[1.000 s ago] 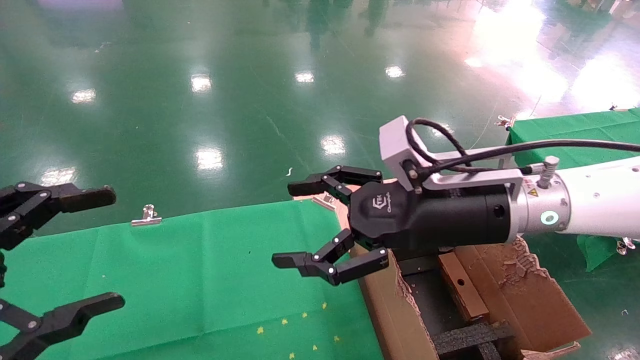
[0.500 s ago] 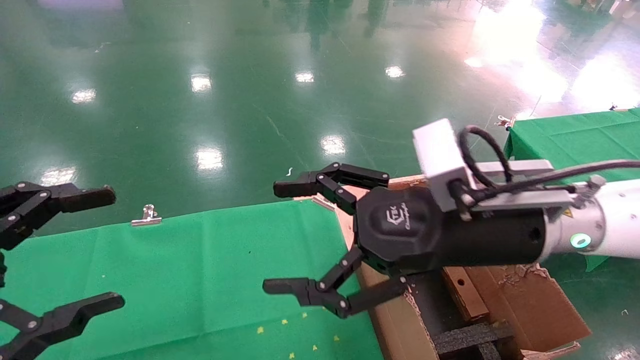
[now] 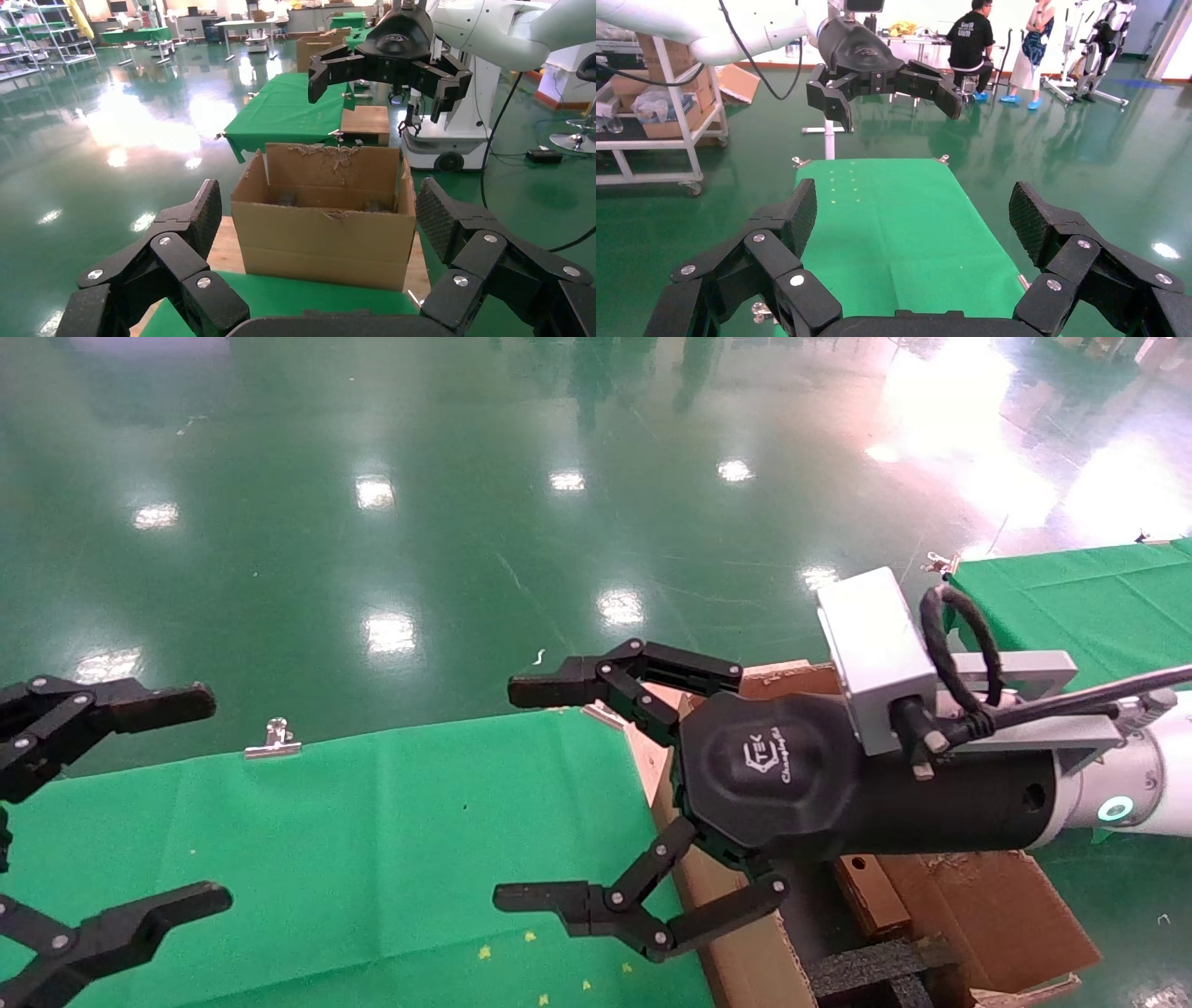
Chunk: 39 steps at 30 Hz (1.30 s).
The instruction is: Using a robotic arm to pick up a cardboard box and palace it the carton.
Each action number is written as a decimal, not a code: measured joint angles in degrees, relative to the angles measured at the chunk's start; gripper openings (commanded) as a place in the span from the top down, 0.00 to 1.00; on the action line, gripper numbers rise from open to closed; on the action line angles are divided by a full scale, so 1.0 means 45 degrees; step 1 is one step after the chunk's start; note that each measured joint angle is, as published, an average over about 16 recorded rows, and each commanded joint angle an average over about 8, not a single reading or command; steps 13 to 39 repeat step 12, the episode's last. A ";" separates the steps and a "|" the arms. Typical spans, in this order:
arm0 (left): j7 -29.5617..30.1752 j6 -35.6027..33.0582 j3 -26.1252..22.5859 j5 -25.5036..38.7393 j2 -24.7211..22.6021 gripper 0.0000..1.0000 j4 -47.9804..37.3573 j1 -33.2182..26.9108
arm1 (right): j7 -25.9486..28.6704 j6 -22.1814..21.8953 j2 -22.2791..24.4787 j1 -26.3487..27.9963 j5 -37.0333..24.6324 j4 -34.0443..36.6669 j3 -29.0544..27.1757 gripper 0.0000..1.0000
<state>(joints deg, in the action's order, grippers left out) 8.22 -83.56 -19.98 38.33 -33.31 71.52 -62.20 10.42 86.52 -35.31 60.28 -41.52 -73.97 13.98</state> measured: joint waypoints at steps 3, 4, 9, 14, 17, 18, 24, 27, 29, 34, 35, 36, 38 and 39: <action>0.0000 0.0000 0.0000 0.0000 0.0000 0.00 0.0000 0.0000 | 0.0010 -0.0034 0.0009 0.0052 -0.0005 0.0017 0.0087 0.00; 0.0000 0.0000 0.0000 0.0001 0.0000 0.00 0.0000 0.0000 | 0.0014 -0.0046 0.0013 0.0070 -0.0007 0.0022 0.0116 0.00; 0.0000 0.0000 0.0000 0.0001 0.0000 0.00 0.0000 0.0000 | 0.0026 -0.0081 0.0024 0.0122 -0.0014 0.0040 0.0200 0.00; 0.0000 0.0000 0.0000 0.0001 0.0000 0.00 0.0000 0.0000 | 0.0033 -0.0096 0.0030 0.0143 -0.0019 0.0047 0.0234 0.00; 0.0000 0.0000 0.0000 0.0001 0.0000 0.00 0.0000 0.0000 | 0.0033 -0.0096 0.0030 0.0143 -0.0019 0.0047 0.0234 0.00; 0.0000 0.0000 0.0000 0.0001 0.0000 0.00 0.0000 0.0000 | 0.0033 -0.0096 0.0030 0.0143 -0.0019 0.0047 0.0234 0.00; 0.0000 0.0000 0.0000 0.0001 0.0000 0.00 0.0000 0.0000 | 0.0033 -0.0096 0.0030 0.0143 -0.0019 0.0047 0.0234 0.00; 0.0000 0.0000 0.0000 0.0001 0.0000 0.00 0.0000 0.0000 | 0.0033 -0.0096 0.0030 0.0143 -0.0019 0.0047 0.0234 0.00; 0.0000 0.0000 0.0000 0.0001 0.0000 0.00 0.0000 0.0000 | 0.0033 -0.0096 0.0030 0.0143 -0.0019 0.0047 0.0234 0.00; 0.0000 0.0000 0.0000 0.0001 0.0000 0.00 0.0000 0.0000 | 0.0033 -0.0096 0.0030 0.0143 -0.0019 0.0047 0.0234 0.00; 0.0000 0.0000 0.0000 0.0001 0.0000 0.00 0.0000 0.0000 | 0.0033 -0.0096 0.0030 0.0143 -0.0019 0.0047 0.0234 0.00; 0.0000 0.0000 0.0000 0.0001 0.0000 0.00 0.0000 0.0000 | 0.0033 -0.0096 0.0030 0.0143 -0.0019 0.0047 0.0234 0.00; 0.0000 0.0000 0.0000 0.0001 0.0000 0.00 0.0000 0.0000 | 0.0033 -0.0096 0.0030 0.0143 -0.0019 0.0047 0.0234 0.00; 0.0000 0.0000 0.0000 0.0001 0.0000 0.00 0.0000 0.0000 | 0.0033 -0.0096 0.0030 0.0143 -0.0019 0.0047 0.0234 0.00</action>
